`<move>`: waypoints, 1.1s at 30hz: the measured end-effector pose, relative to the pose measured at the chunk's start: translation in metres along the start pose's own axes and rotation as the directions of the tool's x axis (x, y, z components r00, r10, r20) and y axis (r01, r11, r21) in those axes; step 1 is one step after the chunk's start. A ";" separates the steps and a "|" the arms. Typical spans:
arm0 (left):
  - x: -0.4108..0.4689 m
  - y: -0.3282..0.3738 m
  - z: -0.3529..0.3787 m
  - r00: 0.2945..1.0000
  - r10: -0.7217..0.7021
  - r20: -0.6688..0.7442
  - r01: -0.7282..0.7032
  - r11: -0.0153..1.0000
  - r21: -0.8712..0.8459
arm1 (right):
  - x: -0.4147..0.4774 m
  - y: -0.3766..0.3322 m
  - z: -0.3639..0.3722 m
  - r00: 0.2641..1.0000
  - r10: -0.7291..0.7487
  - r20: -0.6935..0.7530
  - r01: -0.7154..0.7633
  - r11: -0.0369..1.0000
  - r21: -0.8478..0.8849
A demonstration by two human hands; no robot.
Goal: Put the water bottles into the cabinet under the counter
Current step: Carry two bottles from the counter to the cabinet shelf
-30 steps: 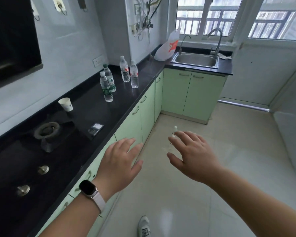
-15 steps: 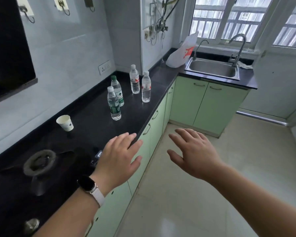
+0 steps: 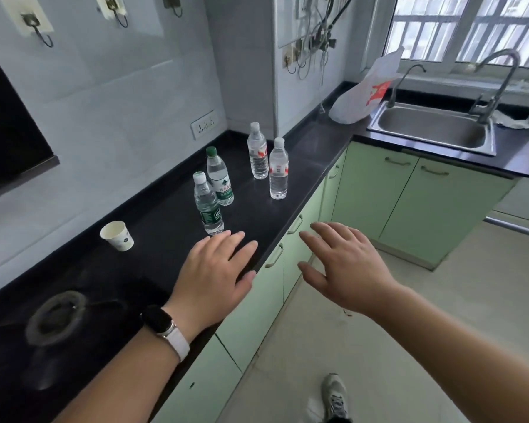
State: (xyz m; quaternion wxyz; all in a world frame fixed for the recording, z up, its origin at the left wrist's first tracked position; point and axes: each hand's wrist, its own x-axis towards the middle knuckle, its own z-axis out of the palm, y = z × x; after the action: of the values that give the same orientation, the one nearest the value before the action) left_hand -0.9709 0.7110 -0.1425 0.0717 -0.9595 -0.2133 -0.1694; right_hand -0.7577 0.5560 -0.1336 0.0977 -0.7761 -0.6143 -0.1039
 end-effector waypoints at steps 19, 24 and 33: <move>0.125 0.002 0.033 0.951 -0.308 0.004 0.303 0.939 0.160 | 0.146 0.128 0.049 0.954 -0.300 -0.003 0.295 0.936 0.192; 0.124 -0.021 0.052 0.918 -0.395 -0.007 0.391 0.906 0.162 | 0.178 0.118 0.064 0.948 -0.317 0.010 0.307 0.924 0.226; 0.110 -0.095 0.123 0.682 -0.724 0.105 0.731 0.671 -0.121 | 0.237 0.097 0.108 0.963 -0.161 0.218 0.101 0.959 0.264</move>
State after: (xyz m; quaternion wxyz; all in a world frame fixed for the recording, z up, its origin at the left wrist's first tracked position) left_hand -0.8821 0.8641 -0.2115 -0.0804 -0.8015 -0.5656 -0.1766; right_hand -0.6057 0.7854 -0.1728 0.1138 -0.7216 -0.6801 0.0619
